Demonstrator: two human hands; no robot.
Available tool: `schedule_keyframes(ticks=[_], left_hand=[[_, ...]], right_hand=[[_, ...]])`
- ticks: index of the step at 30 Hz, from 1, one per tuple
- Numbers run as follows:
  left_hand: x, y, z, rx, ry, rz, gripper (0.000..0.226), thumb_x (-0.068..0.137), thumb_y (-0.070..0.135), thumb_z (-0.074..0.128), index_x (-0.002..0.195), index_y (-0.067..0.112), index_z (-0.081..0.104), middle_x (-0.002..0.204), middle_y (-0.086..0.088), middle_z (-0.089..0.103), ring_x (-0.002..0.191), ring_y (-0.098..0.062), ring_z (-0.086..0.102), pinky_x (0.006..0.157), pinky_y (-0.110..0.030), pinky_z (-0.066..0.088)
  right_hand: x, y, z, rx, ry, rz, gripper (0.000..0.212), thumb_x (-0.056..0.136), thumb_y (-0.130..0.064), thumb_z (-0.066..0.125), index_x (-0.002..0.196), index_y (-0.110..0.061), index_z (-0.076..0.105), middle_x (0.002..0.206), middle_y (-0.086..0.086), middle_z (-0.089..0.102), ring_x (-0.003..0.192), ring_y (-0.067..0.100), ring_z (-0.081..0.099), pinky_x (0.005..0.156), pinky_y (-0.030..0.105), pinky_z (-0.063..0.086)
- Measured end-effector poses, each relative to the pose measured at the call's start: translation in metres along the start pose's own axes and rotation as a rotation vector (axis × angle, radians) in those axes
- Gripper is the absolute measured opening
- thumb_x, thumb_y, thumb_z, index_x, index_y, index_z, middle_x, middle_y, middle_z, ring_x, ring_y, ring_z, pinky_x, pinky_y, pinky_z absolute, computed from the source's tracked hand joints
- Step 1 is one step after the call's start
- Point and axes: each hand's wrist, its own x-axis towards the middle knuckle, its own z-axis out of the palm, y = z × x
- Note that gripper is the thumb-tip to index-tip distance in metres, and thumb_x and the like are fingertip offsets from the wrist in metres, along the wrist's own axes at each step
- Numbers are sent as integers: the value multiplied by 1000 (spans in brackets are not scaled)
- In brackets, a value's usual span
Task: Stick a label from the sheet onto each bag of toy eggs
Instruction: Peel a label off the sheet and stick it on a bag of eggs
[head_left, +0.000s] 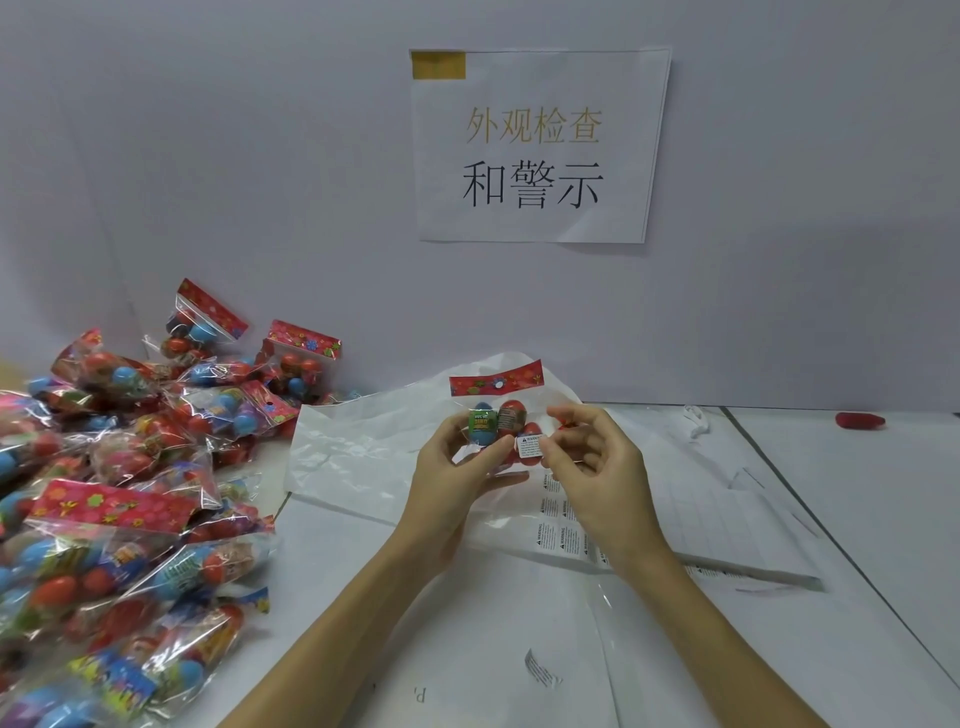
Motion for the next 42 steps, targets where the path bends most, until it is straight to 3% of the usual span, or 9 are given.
schedule_keyframes(ticks=[10,15,20,25,27,29,33,39,42], left_hand=[[1,-1,0,24,5,-11,34,89,19,81,119,25,67,106,9,77,95,-23,78,71,-28,62],[0,1,1,-4,-7,-3,48,78,30,86,122,22,67,115,-1,75,97,-28,78,74,-32,63],[-2,1,0,17,-28,47,49,75,28,93,116,29,66,108,7,75,95,-26,78,73,-28,62],[-3,5,3,87,5,60,56,71,38,90,121,35,63,106,19,74,92,-12,77,71,-22,60],[-2,5,3,83,-31,56,55,75,35,90,123,32,64,111,12,75,99,-17,76,74,-26,62],[-3,5,3,64,-84,59,49,79,31,90,122,29,67,114,4,76,103,-22,75,78,-28,62],[-3,8,3,15,-89,46,43,76,32,90,114,33,71,112,3,77,103,-21,76,78,-24,60],[-3,11,-1,9,-8,-48,51,76,42,92,117,20,71,106,0,79,93,-17,78,72,-28,61],[-1,16,-9,-91,121,-115,39,85,38,82,112,10,76,103,-9,80,89,-22,78,67,-28,60]], right_hand=[[0,2,2,-51,15,7,26,96,-13,73,120,-19,68,103,-5,73,93,5,70,83,19,60],[0,3,2,-54,9,6,24,96,-12,73,118,-19,70,100,-4,73,90,8,71,83,20,60],[0,4,1,-18,-3,-1,24,95,-12,74,116,-22,69,93,-5,73,86,10,73,77,20,59],[-6,5,13,-217,113,55,48,90,-44,74,131,-30,52,115,-12,56,93,6,66,68,15,57],[-7,3,13,-101,25,155,49,87,-61,63,124,-30,60,97,-11,67,79,5,67,63,17,55],[-6,2,10,61,-125,239,43,91,-62,58,109,-26,74,74,-9,69,63,6,62,59,18,52],[-4,1,12,351,-128,430,37,98,-51,58,106,-23,80,91,10,78,75,16,69,72,27,59],[-1,1,1,87,-234,234,23,98,-40,67,99,-20,78,67,-2,64,62,10,61,64,19,52],[0,0,-5,-4,-339,214,19,99,-34,69,104,-17,78,66,-3,63,59,8,58,62,18,51]])
